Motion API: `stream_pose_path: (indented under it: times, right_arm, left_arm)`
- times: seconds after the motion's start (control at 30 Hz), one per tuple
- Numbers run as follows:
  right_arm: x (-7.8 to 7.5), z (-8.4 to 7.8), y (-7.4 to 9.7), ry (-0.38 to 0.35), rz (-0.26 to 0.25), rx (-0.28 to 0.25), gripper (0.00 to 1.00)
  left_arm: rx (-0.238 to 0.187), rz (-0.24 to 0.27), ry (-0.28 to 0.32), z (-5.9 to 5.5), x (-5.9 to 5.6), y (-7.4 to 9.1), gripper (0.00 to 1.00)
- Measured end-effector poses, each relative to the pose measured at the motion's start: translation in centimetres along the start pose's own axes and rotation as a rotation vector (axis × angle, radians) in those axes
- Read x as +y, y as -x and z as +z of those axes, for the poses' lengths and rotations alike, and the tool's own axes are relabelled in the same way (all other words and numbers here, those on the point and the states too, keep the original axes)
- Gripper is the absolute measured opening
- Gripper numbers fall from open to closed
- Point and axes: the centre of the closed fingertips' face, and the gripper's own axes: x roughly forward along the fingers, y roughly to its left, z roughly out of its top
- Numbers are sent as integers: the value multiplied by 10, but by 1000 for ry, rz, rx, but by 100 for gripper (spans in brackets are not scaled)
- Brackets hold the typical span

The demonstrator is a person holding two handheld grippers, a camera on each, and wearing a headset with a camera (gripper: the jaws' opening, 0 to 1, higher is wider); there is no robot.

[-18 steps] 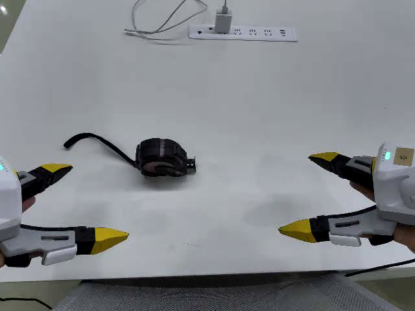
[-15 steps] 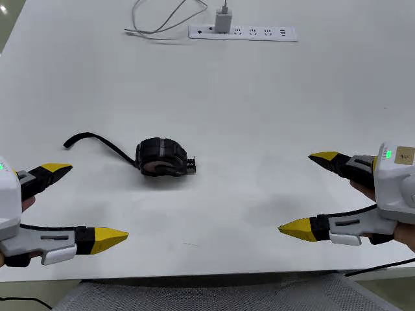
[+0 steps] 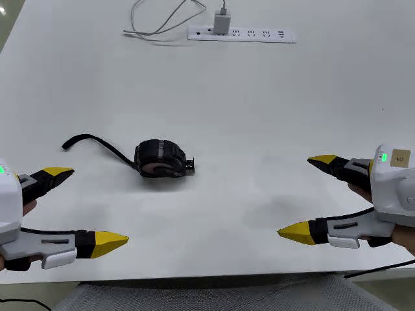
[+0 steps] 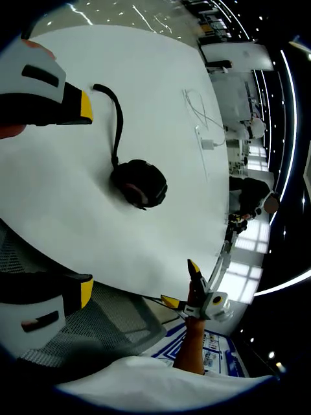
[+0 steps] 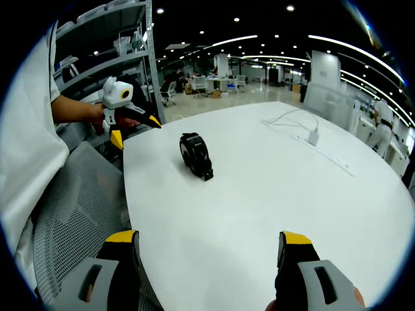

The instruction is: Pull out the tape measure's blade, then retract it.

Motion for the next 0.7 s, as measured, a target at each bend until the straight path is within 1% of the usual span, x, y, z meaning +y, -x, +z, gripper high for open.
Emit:
stream_pose_path:
  times: [0.4,0.47,0.6,0.7]
  right_arm:
    - [-3,1,-1,8,-10,-6,89]
    - [-3,2,-2,8,-11,-9,89]
    - [-5,4,-4,7,-8,-10,90]
    - [-6,5,-6,15,-7,-8,90]
  left_arm:
    - [7,-6,-3,-2,0,-1,92]
    - [0,-3,-10,0,2,-2,92]
    - [-15,-17,8,3,2,-2,93]
    - [-16,-18,-1,4,3,-2,93]
